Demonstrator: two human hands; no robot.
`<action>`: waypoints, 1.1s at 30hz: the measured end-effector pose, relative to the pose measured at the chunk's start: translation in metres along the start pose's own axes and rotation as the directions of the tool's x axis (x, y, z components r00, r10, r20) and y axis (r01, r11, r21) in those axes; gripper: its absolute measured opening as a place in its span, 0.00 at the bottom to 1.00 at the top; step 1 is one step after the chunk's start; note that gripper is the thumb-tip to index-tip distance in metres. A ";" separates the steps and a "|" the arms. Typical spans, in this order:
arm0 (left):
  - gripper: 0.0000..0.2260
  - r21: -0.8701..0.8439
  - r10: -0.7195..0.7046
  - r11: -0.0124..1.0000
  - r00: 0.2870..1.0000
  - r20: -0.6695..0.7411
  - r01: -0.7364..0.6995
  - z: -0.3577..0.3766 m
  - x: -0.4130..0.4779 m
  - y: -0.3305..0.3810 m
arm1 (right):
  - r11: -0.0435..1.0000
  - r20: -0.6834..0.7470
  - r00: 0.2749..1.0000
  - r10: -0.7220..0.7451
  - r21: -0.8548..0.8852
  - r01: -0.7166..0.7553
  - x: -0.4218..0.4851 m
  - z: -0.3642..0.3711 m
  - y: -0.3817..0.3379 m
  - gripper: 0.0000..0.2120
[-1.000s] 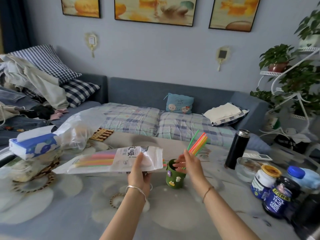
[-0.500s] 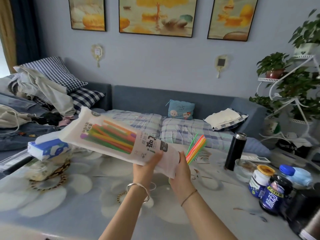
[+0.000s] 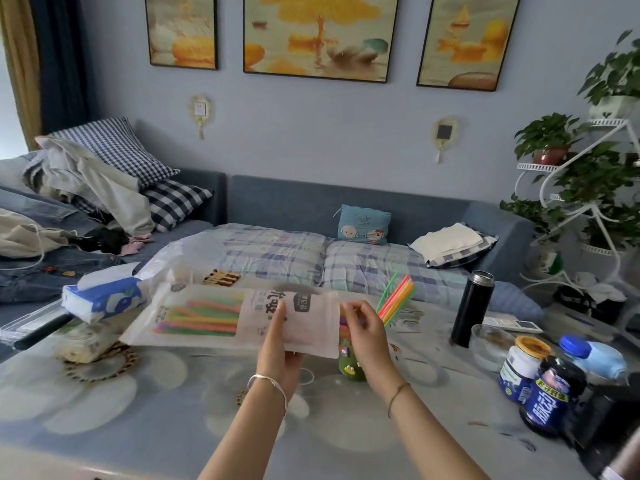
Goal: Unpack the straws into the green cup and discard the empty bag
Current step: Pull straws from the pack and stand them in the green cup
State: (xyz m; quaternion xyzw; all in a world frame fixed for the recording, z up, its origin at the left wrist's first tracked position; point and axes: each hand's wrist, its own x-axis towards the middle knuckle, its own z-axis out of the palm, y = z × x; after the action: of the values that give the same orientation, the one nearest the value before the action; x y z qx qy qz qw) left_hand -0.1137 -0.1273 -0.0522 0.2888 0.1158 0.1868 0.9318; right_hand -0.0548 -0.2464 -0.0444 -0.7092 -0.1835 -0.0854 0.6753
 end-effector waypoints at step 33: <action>0.17 -0.112 -0.109 0.990 0.975 -0.191 0.089 -0.015 0.055 -0.040 | 0.892 -0.008 0.912 0.411 0.212 -0.400 0.047 -0.023 0.009 0.08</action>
State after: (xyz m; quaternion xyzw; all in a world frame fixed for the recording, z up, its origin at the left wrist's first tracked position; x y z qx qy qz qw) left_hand -0.0579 -0.1274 -0.0938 0.2143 0.2118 0.1733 0.9377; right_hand -0.0054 -0.2628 -0.0336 -0.6558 -0.0214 0.0581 0.7524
